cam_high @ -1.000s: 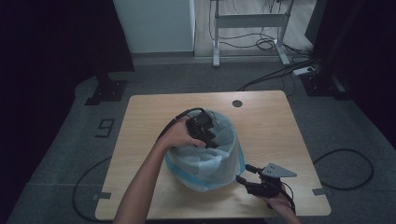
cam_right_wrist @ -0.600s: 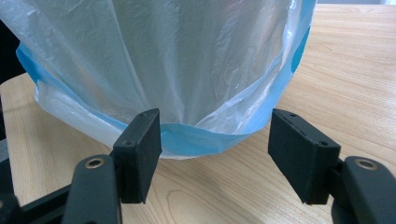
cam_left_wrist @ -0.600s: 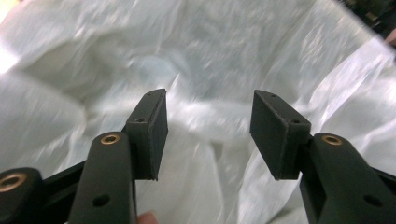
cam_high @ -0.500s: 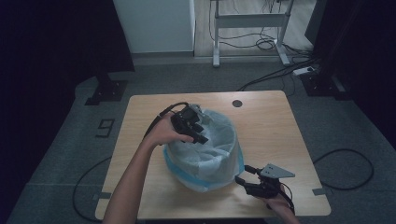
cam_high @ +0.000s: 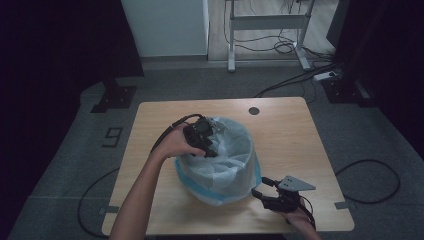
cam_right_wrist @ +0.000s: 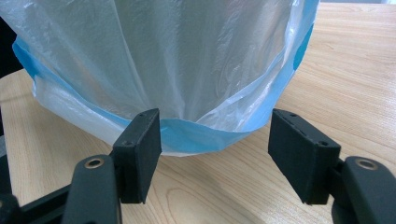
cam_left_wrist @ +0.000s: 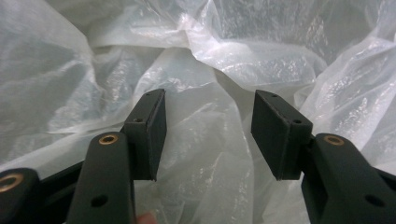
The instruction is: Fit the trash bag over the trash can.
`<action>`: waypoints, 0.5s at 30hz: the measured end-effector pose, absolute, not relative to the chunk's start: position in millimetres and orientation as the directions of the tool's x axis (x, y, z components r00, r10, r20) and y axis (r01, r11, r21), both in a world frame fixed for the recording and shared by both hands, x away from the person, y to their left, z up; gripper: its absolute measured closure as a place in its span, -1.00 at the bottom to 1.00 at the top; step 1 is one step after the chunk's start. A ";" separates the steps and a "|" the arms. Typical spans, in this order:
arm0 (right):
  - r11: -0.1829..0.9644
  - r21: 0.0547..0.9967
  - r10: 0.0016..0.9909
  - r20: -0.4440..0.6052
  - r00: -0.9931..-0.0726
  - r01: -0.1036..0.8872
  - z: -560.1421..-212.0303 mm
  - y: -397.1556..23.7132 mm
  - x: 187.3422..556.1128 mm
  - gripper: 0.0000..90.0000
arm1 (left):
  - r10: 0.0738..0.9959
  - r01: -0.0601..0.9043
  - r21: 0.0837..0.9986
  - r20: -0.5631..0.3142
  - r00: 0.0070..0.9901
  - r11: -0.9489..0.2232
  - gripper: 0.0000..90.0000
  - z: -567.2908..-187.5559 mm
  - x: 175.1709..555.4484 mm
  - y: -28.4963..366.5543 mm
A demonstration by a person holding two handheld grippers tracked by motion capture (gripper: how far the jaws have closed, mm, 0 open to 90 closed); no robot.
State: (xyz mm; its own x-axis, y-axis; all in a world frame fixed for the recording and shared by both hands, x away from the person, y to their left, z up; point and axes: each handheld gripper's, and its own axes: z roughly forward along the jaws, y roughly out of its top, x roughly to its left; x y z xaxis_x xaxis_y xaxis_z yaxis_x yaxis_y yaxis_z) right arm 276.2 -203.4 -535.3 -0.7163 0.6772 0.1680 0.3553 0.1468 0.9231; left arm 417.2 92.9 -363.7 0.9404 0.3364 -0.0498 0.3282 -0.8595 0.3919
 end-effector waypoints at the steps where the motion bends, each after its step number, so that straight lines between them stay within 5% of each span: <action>1: 0.147 0.923 0.678 0.167 -0.716 0.354 -535.2 -203.6 276.1 -0.24 | 0.336 0.328 0.392 -0.050 0.940 -0.859 -0.01 -363.7 417.2 92.9; 15: 0.157 0.926 0.692 0.145 -0.708 0.343 -533.8 -203.8 274.6 -0.26 | 0.392 0.293 0.670 -0.003 0.920 -0.683 -0.18 -332.3 380.3 135.8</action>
State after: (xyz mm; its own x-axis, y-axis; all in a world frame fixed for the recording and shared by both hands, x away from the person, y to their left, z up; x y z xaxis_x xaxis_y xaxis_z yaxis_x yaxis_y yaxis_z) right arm 274.6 -203.8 -533.8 -0.7077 0.6916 0.1448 0.3428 0.1568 0.9262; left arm 380.3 135.8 -332.3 0.9199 0.3921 -0.0027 0.2929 -0.6826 0.6696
